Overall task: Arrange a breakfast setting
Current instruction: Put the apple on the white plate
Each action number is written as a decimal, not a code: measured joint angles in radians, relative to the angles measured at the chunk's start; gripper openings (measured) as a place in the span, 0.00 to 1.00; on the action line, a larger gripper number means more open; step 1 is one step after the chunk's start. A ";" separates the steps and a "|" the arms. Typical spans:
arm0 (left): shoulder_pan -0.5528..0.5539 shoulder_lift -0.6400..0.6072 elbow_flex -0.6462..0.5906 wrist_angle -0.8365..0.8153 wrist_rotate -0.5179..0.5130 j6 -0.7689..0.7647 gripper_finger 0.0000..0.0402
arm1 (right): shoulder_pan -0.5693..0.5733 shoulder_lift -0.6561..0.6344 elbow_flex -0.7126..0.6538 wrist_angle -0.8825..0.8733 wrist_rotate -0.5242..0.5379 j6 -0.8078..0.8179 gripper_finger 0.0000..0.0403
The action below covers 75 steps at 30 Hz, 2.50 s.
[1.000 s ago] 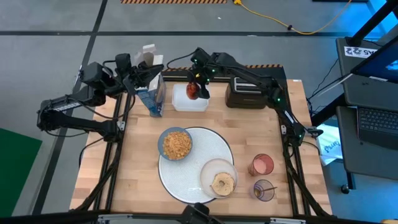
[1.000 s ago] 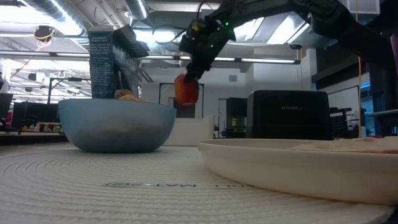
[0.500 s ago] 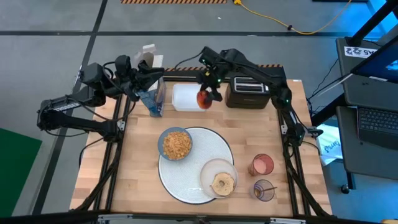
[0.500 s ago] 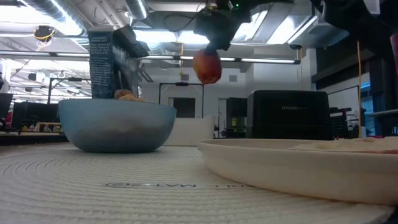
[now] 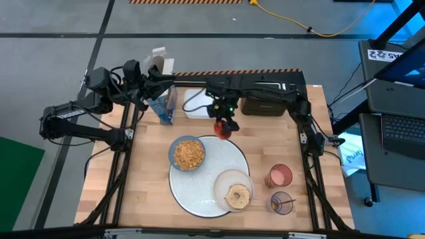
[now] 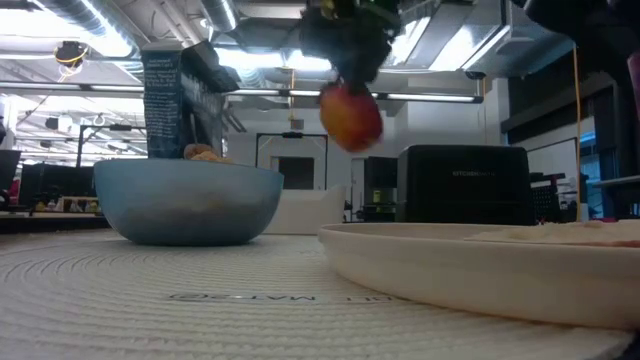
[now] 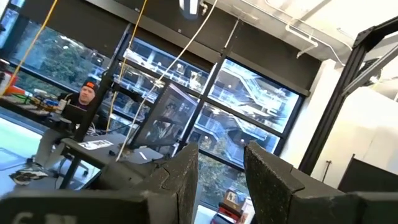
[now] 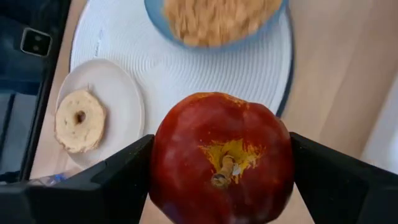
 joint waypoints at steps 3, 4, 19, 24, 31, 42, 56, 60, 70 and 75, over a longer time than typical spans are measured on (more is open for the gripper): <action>0.000 0.000 0.000 0.000 0.011 -0.022 0.30 | 0.010 -0.102 -0.212 0.122 -0.001 0.072 0.82; 0.000 0.000 0.000 0.000 0.025 -0.025 0.30 | 0.011 -0.153 -0.294 0.183 0.000 0.110 0.82; 0.003 0.000 0.000 -0.027 0.103 -0.066 0.30 | 0.277 -0.700 -0.975 0.915 0.269 0.712 0.82; 0.003 -0.001 0.000 -0.036 0.155 -0.083 0.30 | 0.421 -0.639 -0.925 0.917 0.421 0.706 0.82; 0.003 0.000 0.000 -0.078 0.177 -0.087 0.30 | 0.520 -0.533 -0.921 0.957 0.463 0.726 0.82; 0.003 0.000 0.000 -0.082 0.176 -0.158 0.30 | 0.579 -0.445 -0.921 0.990 0.477 0.640 0.82; 0.003 0.000 0.000 -0.088 0.174 -0.184 0.30 | 0.607 -0.398 -0.921 1.024 0.460 0.574 0.82; 0.003 0.000 0.000 -0.088 0.173 -0.182 0.30 | 0.607 -0.385 -0.921 1.031 0.462 0.554 0.83; 0.003 0.000 0.000 -0.093 0.173 -0.181 0.30 | 0.607 -0.338 -0.922 1.093 0.443 0.535 0.82; 0.003 0.000 0.000 -0.096 0.172 -0.181 0.30 | 0.620 -0.318 -0.922 1.077 0.440 0.534 0.83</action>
